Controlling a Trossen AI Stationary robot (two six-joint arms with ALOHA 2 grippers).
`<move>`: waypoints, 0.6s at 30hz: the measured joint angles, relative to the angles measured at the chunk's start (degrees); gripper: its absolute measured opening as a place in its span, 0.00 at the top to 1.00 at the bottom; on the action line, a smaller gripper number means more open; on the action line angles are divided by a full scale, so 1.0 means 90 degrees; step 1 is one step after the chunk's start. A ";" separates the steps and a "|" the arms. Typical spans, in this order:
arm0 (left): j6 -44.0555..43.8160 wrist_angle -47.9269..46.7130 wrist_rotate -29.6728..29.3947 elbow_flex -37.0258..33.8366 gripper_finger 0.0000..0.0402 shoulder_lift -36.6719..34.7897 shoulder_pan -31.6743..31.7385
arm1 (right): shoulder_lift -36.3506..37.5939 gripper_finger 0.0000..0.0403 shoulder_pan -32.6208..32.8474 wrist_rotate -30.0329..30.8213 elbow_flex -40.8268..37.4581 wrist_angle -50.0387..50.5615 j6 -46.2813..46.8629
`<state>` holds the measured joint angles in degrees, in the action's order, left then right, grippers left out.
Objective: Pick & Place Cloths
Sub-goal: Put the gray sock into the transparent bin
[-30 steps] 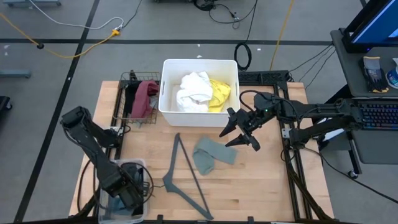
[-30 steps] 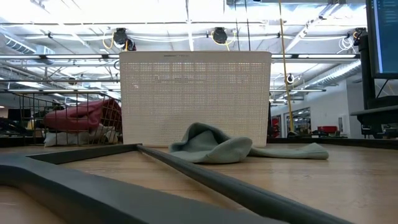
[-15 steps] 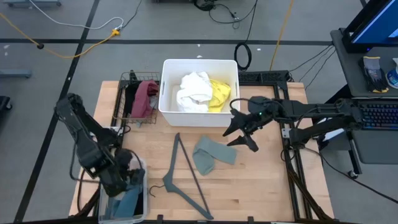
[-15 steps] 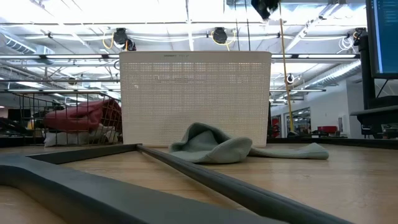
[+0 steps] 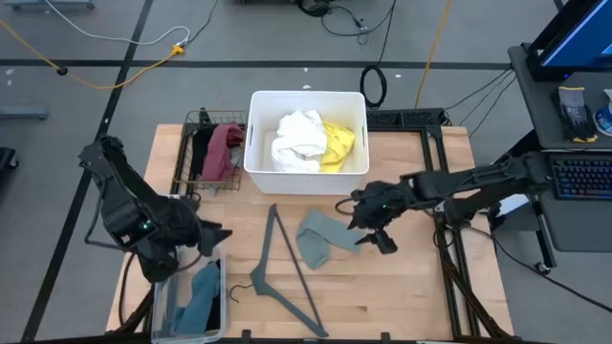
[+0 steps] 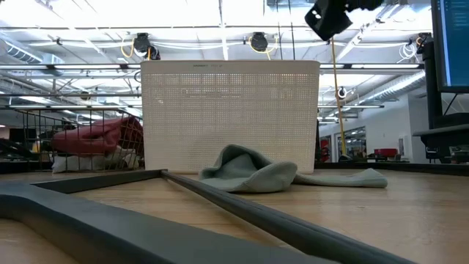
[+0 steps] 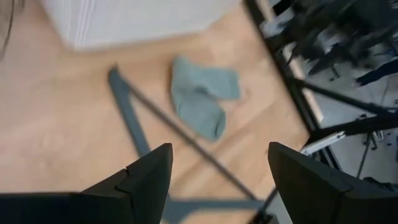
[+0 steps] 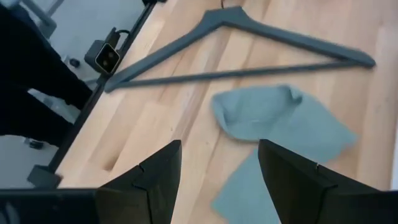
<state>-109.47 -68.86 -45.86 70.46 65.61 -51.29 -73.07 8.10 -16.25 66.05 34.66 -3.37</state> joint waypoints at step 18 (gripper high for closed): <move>0.1918 0.0017 -0.0811 0.0002 0.33 -0.0105 0.0000 | -0.1691 0.49 0.0148 0.0707 0.0001 -0.1365 0.0633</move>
<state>-92.21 -68.71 -53.16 70.48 64.66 -51.29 -88.28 9.43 -9.89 66.06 22.38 2.32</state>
